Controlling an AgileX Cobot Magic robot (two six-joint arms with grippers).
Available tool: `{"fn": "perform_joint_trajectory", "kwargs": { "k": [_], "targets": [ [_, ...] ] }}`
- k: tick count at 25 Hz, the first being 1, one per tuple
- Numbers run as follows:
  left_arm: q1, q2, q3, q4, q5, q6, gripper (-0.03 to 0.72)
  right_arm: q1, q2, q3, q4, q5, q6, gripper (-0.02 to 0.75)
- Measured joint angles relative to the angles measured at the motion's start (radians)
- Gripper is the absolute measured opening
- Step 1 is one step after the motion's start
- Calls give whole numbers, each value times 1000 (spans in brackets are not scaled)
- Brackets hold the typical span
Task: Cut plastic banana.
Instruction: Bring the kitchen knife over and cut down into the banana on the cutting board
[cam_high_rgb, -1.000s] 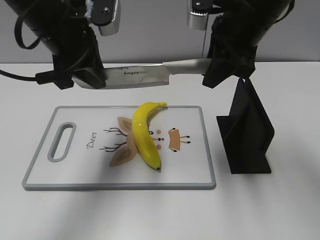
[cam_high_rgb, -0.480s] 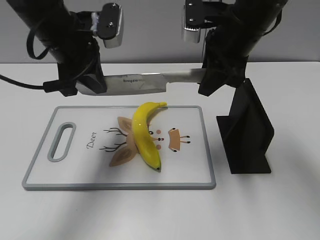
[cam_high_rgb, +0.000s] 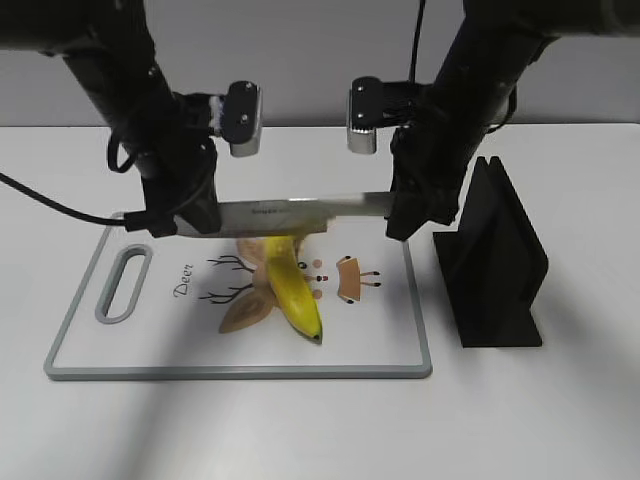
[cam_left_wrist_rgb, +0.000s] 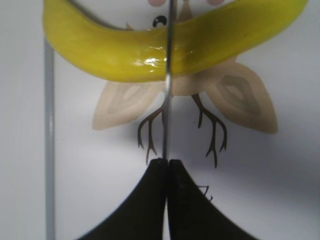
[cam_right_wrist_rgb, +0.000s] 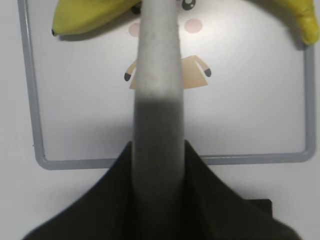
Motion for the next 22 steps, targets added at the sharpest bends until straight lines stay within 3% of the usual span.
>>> {"fn": "perform_joint_trajectory", "kwargs": {
  "k": [22],
  "targets": [
    [0,124,-11,-85,-67,8,1,0,115,-4,4,-56,-23,182]
  ]
}}
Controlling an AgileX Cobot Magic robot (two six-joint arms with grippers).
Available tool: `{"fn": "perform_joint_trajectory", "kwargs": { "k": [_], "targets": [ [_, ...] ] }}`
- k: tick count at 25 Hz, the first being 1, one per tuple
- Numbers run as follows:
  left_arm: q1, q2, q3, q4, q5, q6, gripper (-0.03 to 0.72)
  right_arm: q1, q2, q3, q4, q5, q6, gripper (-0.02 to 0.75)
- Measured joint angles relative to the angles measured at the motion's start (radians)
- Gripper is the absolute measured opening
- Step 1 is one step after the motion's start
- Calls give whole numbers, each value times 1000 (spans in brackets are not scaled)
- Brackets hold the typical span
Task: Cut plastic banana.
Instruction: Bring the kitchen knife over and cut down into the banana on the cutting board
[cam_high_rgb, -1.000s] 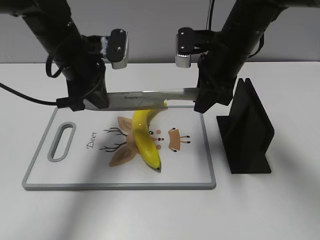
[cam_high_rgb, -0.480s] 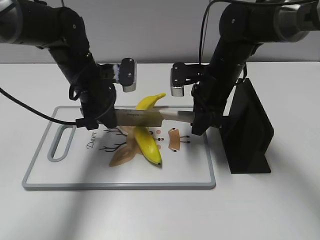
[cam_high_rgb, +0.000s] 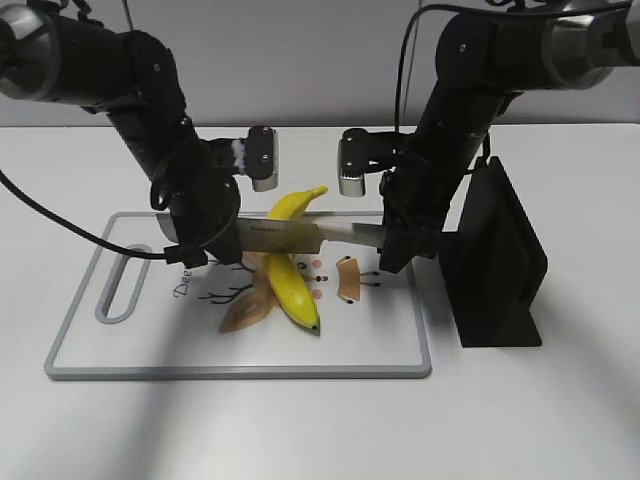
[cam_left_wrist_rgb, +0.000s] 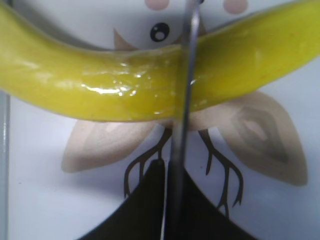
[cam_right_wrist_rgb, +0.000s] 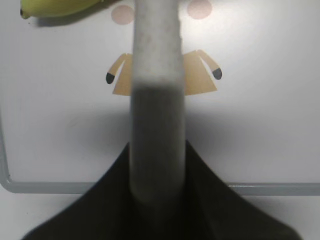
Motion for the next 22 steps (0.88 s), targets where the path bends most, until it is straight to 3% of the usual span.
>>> {"fn": "perform_joint_trajectory", "kwargs": {
  "k": [22],
  "targets": [
    [0,-138,8,0,50,-1,13,2,-84,-7,0,40,-4,183]
  ]
}}
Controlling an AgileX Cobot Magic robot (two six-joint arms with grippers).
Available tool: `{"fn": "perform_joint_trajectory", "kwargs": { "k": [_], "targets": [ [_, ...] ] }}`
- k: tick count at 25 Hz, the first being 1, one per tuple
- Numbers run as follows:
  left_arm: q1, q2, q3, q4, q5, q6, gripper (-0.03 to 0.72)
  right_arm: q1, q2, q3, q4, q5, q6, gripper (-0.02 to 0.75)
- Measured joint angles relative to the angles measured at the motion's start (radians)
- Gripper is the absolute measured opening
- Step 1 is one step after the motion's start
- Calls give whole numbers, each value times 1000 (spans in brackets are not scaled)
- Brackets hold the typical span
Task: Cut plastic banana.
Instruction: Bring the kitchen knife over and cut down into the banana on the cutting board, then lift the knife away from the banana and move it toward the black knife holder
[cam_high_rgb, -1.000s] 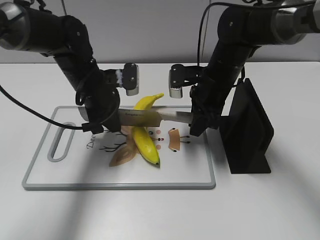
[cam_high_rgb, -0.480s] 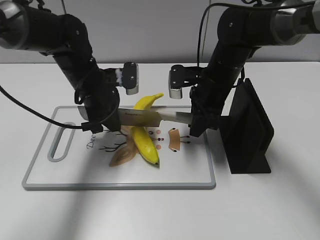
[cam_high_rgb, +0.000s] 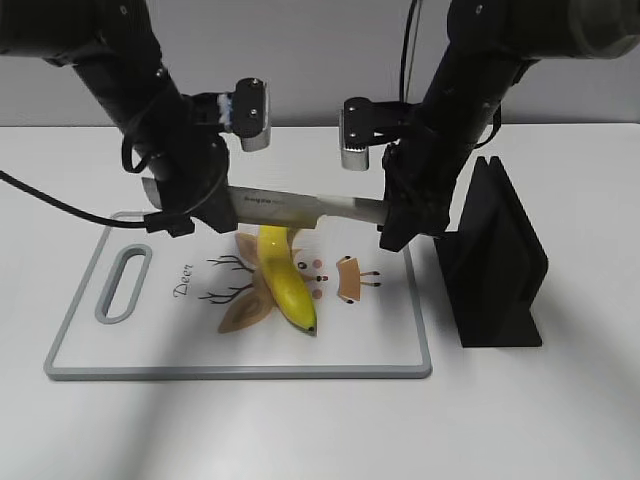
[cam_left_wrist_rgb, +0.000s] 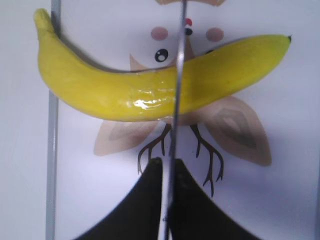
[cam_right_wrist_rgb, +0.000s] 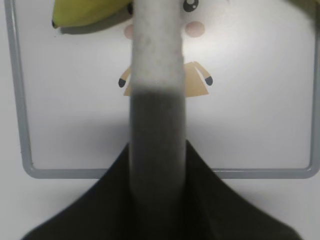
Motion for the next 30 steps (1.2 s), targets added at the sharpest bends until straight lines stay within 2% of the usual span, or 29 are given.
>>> {"fn": "perform_joint_trajectory", "kwargs": {
  "k": [4,10,13,16,19,30],
  "targets": [
    [-2,-44,0,-18,12,0,133,0,-32,-17,-11,25,17,179],
    [-4,-126,1,-26,47,0,406,0,-77,-22,-43,54,46,179],
    [-4,-180,1,-27,53,-1,479,0,-97,-22,-49,56,74,179],
    [-4,-235,1,-27,60,-13,499,0,-128,-22,-53,61,98,179],
    [-4,-286,1,-8,58,-100,504,0,-178,-22,-55,64,142,179],
    [-4,-388,-20,298,46,-721,504,0,-303,-22,-217,166,567,179]
  ]
}}
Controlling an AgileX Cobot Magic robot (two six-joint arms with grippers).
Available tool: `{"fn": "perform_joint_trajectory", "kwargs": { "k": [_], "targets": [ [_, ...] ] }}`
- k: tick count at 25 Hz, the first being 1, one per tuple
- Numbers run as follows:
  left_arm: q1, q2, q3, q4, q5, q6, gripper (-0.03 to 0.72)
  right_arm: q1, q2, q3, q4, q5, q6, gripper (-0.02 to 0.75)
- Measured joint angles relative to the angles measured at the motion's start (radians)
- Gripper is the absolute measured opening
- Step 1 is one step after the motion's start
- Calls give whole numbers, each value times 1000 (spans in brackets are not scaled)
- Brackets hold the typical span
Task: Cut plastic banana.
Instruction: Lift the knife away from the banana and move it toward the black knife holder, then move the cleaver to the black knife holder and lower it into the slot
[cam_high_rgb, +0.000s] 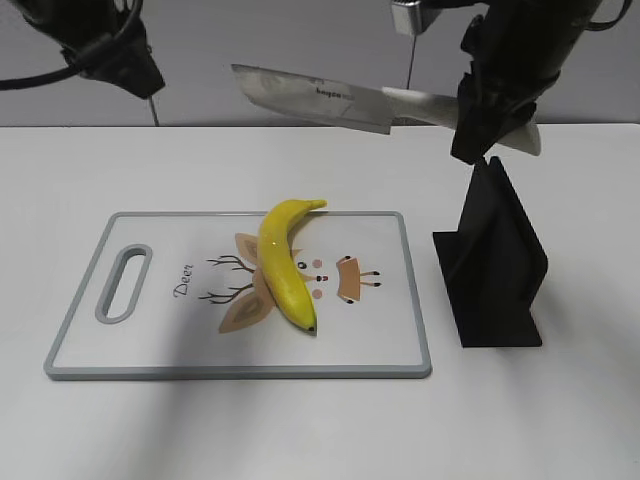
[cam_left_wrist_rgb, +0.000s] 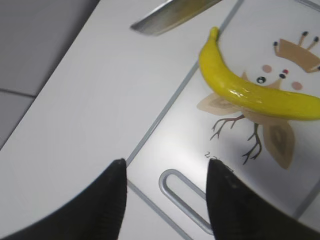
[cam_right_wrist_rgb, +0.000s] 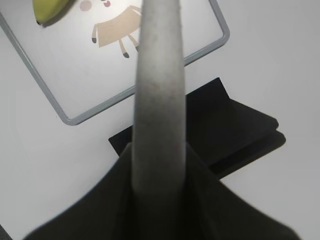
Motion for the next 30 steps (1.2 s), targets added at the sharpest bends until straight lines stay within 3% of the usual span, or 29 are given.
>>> {"fn": "perform_joint_trajectory", "kwargs": {
  "k": [9,12,17,22,26,30],
  "targets": [
    [0,-23,-2,230,114,-419,504,0,-63,0,-52,5,296,179],
    [9,-30,-2,266,175,-507,504,0,-91,0,-72,6,401,179],
    [87,-71,-2,274,216,-616,504,0,-182,53,-84,6,507,179],
    [182,-154,-2,232,218,-656,504,-1,-289,222,-116,-2,620,179],
    [209,-229,21,228,218,-659,504,-1,-357,378,-121,-70,707,179],
    [209,-333,127,225,173,-660,504,-1,-411,501,-121,-153,802,179]
  ]
}}
